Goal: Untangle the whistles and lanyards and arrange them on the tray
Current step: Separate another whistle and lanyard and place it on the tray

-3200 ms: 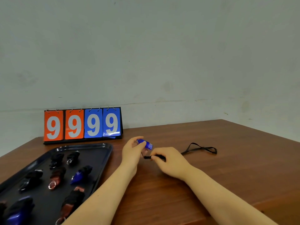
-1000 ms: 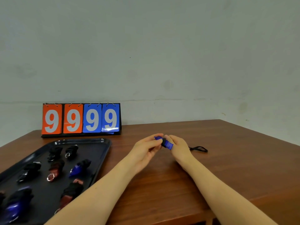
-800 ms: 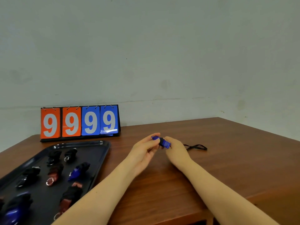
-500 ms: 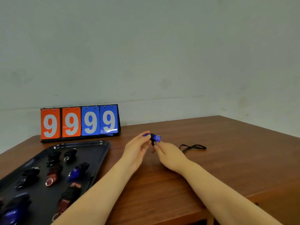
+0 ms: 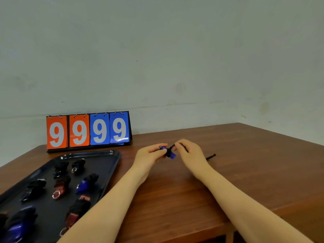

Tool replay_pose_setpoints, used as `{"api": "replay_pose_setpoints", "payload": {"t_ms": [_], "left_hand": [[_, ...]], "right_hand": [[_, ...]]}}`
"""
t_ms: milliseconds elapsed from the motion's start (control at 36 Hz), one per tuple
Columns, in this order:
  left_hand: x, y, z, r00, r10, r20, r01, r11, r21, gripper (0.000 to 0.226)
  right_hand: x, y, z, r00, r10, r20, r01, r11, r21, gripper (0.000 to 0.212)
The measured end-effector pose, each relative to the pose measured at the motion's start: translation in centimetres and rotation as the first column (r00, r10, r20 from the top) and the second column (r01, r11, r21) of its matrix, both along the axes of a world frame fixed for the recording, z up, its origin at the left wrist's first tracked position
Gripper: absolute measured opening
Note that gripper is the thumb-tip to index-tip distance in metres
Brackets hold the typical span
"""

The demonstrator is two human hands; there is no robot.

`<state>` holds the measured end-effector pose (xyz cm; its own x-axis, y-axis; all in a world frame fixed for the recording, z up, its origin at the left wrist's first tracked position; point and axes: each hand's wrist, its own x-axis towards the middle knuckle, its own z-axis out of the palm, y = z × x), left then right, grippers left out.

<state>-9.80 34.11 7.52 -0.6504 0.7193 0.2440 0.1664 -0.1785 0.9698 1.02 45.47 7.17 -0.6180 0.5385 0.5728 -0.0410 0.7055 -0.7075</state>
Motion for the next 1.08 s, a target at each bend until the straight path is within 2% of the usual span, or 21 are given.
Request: {"api": "replay_pose_setpoints", "payload": {"t_ms": [83, 167, 278, 361, 444, 528, 639, 750, 889, 1000, 1083], "left_hand": [[0.7, -0.1, 0.4, 0.986, -0.163, 0.034, 0.162, 0.987, 0.021, 0.023], [1.2, -0.2, 0.6, 0.965, -0.244, 0.093, 0.239, 0.969, 0.059, 0.022], [1.6, -0.2, 0.6, 0.929, -0.301, 0.215, 0.277, 0.951, 0.137, 0.021], [1.7, -0.1, 0.8, 0.883, -0.338, 0.325, 0.265, 0.932, 0.248, 0.021], [1.7, -0.1, 1.0, 0.836, -0.357, 0.417, 0.227, 0.916, 0.330, 0.022], [1.6, -0.2, 1.0, 0.818, -0.328, 0.472, 0.161, 0.919, 0.359, 0.021], [1.2, -0.3, 0.9, 0.857, -0.231, 0.461, 0.073, 0.940, 0.334, 0.020], [1.1, -0.2, 0.6, 0.899, -0.131, 0.419, 0.014, 0.962, 0.272, 0.017], [0.9, -0.1, 0.6, 0.924, 0.008, 0.383, -0.097, 0.972, 0.214, 0.018], [0.1, 0.0, 0.3, 0.947, 0.207, 0.246, -0.246, 0.960, 0.136, 0.018], [-0.6, 0.1, 0.0, 0.945, 0.298, 0.134, -0.313, 0.943, 0.109, 0.020]], "right_hand": [[0.1, 0.4, 0.0, 1.000, -0.009, -0.013, 0.008, 0.997, -0.071, 0.023], [0.2, 0.6, 0.0, 0.999, -0.003, -0.042, -0.003, 0.991, -0.133, 0.021], [0.3, 0.7, 0.3, 0.998, -0.023, -0.060, 0.007, 0.967, -0.256, 0.021], [0.3, 0.6, 0.3, 0.992, 0.099, -0.079, -0.125, 0.872, -0.474, 0.021], [0.0, 0.6, 0.0, 0.983, 0.167, -0.078, -0.183, 0.834, -0.520, 0.024], [-0.1, 0.3, -0.4, 0.986, 0.164, 0.023, -0.142, 0.913, -0.382, 0.030], [0.0, 0.0, -0.8, 0.979, 0.139, 0.149, -0.122, 0.986, -0.114, 0.031], [-0.2, 0.0, -1.1, 0.966, 0.107, 0.235, -0.120, 0.992, 0.041, 0.029], [-0.3, -0.4, -1.2, 0.946, 0.075, 0.314, -0.127, 0.981, 0.149, 0.026], [-0.3, -0.5, -1.0, 0.930, 0.021, 0.367, -0.121, 0.960, 0.252, 0.026], [-0.4, -0.6, -1.0, 0.939, 0.000, 0.343, -0.107, 0.950, 0.294, 0.023]]}}
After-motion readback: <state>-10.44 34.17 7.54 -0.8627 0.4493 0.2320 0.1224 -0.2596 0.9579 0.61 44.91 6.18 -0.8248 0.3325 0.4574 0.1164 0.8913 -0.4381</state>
